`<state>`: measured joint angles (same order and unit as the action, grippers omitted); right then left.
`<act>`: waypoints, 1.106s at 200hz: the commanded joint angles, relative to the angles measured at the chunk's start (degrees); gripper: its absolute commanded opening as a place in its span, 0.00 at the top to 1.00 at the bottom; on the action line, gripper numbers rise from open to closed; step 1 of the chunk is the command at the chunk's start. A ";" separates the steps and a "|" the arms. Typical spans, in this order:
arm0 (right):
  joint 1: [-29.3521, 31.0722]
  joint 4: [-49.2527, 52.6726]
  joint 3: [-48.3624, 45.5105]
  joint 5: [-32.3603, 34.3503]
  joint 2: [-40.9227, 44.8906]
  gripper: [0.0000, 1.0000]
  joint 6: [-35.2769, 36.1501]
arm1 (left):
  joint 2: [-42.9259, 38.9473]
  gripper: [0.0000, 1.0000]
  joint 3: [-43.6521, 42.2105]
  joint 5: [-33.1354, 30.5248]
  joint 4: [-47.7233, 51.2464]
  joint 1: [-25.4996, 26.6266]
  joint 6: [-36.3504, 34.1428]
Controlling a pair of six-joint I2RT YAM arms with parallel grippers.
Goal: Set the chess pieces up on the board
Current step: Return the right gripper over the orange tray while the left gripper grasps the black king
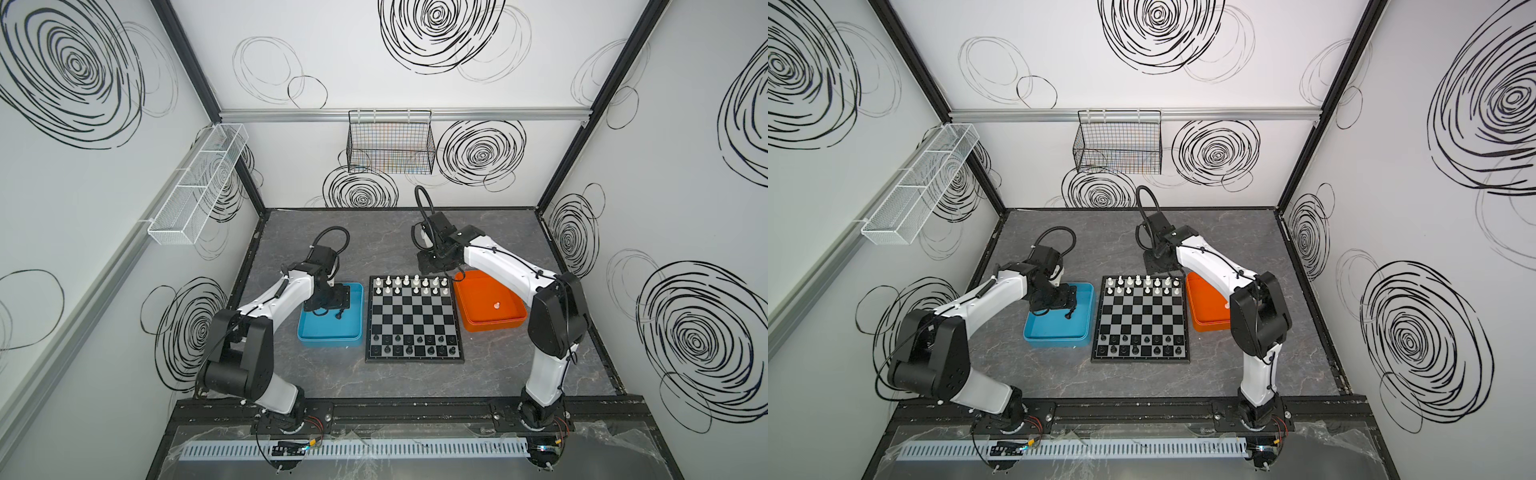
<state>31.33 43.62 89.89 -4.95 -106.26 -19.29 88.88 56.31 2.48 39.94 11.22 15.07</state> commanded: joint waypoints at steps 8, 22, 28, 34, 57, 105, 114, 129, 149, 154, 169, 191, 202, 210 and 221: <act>-2.19 -1.90 -3.89 -1.61 3.61 0.41 0.89 | 3.05 0.12 1.67 -2.90 -1.14 1.50 0.62; -3.25 -2.56 -5.59 -2.15 4.62 0.41 1.08 | 4.22 0.14 2.03 -3.33 -1.03 2.41 0.58; -3.65 -2.80 -6.37 -2.39 5.10 0.41 1.10 | 4.64 0.15 2.20 -3.51 -1.01 2.84 0.63; -4.10 -3.11 -7.16 -2.62 5.53 0.41 1.21 | 5.08 0.16 2.37 -3.68 -1.01 3.19 0.62; -5.46 -4.40 -10.01 -3.30 7.13 0.41 1.57 | 6.85 0.19 3.00 -4.63 -1.00 4.87 0.42; -7.41 -5.64 -13.38 -4.34 8.87 0.41 2.17 | 10.28 0.26 3.89 -5.74 -1.36 6.09 0.58; -7.80 -5.80 -13.72 -4.41 9.03 0.41 2.30 | 10.75 0.27 4.06 -5.83 -1.35 6.16 0.62; -8.17 -5.93 -14.01 -4.59 9.16 0.41 2.47 | 11.29 0.32 4.33 -5.90 -1.19 6.34 0.65; -8.56 -6.13 -14.25 -4.80 9.14 0.42 2.59 | 11.49 0.38 4.34 -6.34 -0.68 6.67 0.42; -8.66 -6.18 -14.30 -4.88 9.14 0.42 2.58 | 11.45 0.39 4.17 -6.46 -0.66 6.71 0.40; -8.87 -6.42 -14.61 -5.07 8.95 0.42 2.53 | 11.36 0.40 3.71 -6.53 -0.48 6.78 0.17; -8.92 -6.79 -14.80 -5.46 8.60 0.42 2.59 | 11.40 0.47 3.21 -6.48 -0.13 6.78 -0.17; -8.90 -6.75 -14.68 -5.58 8.44 0.42 2.53 | 11.31 0.49 2.95 -6.24 -0.03 6.84 -0.20; -8.94 -6.77 -14.66 -5.60 8.33 0.42 2.58 | 11.40 0.51 2.77 -6.05 -0.06 6.86 -0.29; -8.96 -6.79 -14.57 -5.53 8.20 0.42 2.53 | 11.49 0.54 2.56 -5.72 -0.06 6.90 -0.29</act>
<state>22.72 37.54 75.68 -10.41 -99.15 -17.47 99.70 59.27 -3.07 38.94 17.74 15.38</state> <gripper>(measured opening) 0.582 0.478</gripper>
